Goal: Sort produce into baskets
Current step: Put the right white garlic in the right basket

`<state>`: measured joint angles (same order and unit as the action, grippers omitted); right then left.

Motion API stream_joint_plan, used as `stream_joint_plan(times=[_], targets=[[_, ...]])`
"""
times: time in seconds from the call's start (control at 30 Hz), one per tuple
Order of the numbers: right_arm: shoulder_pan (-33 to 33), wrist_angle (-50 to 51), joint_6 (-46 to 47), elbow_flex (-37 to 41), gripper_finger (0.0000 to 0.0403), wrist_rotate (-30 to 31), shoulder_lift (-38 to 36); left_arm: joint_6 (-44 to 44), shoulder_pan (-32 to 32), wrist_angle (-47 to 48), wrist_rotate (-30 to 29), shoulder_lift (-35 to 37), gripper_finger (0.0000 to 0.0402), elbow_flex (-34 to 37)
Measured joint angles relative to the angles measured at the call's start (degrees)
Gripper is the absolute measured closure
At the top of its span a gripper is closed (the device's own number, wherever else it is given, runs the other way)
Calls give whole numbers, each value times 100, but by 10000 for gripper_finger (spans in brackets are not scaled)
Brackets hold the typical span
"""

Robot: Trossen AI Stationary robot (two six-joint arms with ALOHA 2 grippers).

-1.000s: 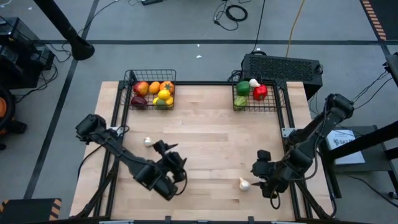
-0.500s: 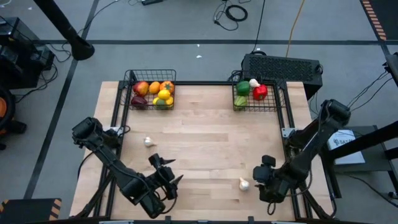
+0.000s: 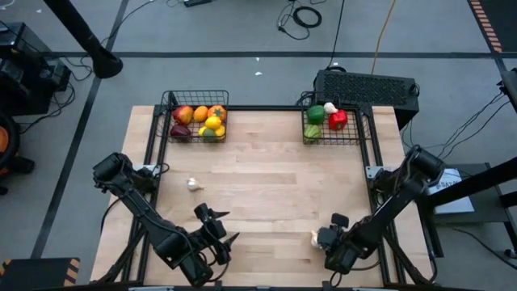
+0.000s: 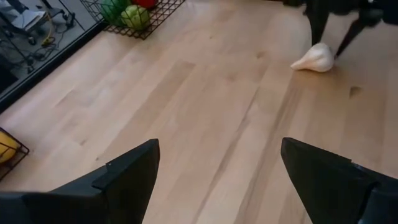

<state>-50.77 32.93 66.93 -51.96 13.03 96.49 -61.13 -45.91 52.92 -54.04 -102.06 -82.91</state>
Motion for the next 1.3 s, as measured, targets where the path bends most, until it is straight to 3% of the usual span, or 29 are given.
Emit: stream_joint_plan(times=[0.2,0.4,0.6,0.8,0.93,1.07,1.3], targets=[[302,-838,-138,0,246,52,252,42,2,-8,0,-2,59,0],[643,-1189,-318,-67,256,89,19,51,2,9,0,-2,59,0],[872,-340,-857,-691,262,265,-225,76,2,33,0,-2,59,0],[952,1362,-1435,-1425,262,1021,-251,191,2,48,44,-4,59,-1],[874,1482,-1600,-1288,262,1264,-245,316,2,80,224,-4,59,-2],[748,1199,-1069,-905,256,1199,-245,347,2,299,293,-4,59,-2],[513,287,-1341,-184,197,1120,-243,346,129,1027,173,-4,59,-2]])
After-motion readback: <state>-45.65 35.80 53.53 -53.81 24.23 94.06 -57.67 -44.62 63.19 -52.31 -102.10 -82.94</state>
